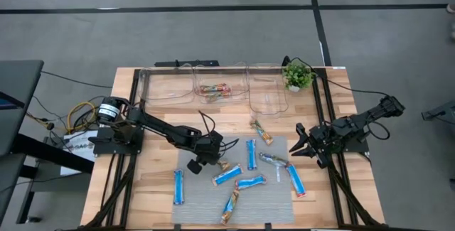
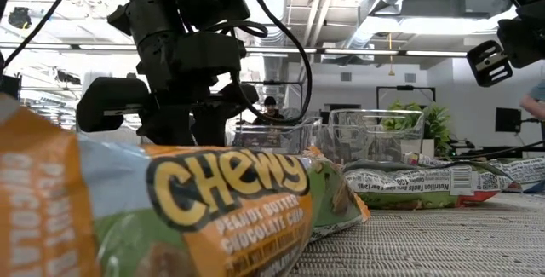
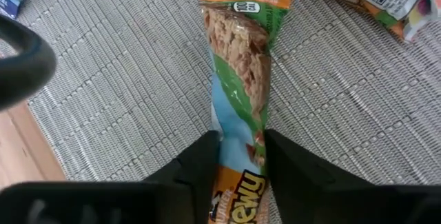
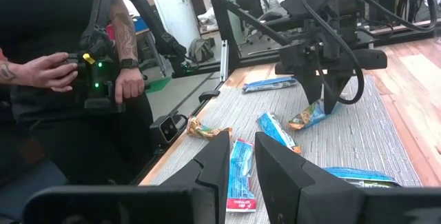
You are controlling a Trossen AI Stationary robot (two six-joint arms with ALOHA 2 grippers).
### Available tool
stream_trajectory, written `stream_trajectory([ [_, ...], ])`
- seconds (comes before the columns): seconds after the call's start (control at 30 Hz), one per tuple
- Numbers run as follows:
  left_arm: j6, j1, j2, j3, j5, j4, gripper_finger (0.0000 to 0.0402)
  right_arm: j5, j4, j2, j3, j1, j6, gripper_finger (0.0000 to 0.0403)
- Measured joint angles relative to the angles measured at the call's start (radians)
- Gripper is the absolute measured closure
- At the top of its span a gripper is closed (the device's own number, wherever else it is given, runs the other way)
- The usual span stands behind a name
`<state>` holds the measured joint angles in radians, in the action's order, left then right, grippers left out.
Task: Pick and place Granola Bars by type
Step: Put the yellow granola bar into the right transparent bin
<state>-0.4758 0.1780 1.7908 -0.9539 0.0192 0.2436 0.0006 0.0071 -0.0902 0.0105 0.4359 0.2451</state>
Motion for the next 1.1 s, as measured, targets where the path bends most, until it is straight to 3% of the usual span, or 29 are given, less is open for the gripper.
stream_trajectory([
  [0.23,0.049,0.0,0.0,0.0,-0.003,0.002,0.0335,0.0,0.0,0.0,0.0,0.0,0.0,0.0341],
  [0.7,0.202,-0.001,-0.122,0.002,0.003,0.001,0.0339,0.0,0.0,0.0,0.0,0.0,0.0,0.0341],
  [0.87,0.318,-0.018,-0.201,0.002,0.031,-0.059,0.0338,0.0,0.0,0.0,0.0,0.0,0.0,0.0341],
  [1.1,0.552,-0.07,-0.302,0.001,0.148,-0.24,0.0338,0.0,0.0,0.0,0.0,0.0,0.0,0.0341],
])
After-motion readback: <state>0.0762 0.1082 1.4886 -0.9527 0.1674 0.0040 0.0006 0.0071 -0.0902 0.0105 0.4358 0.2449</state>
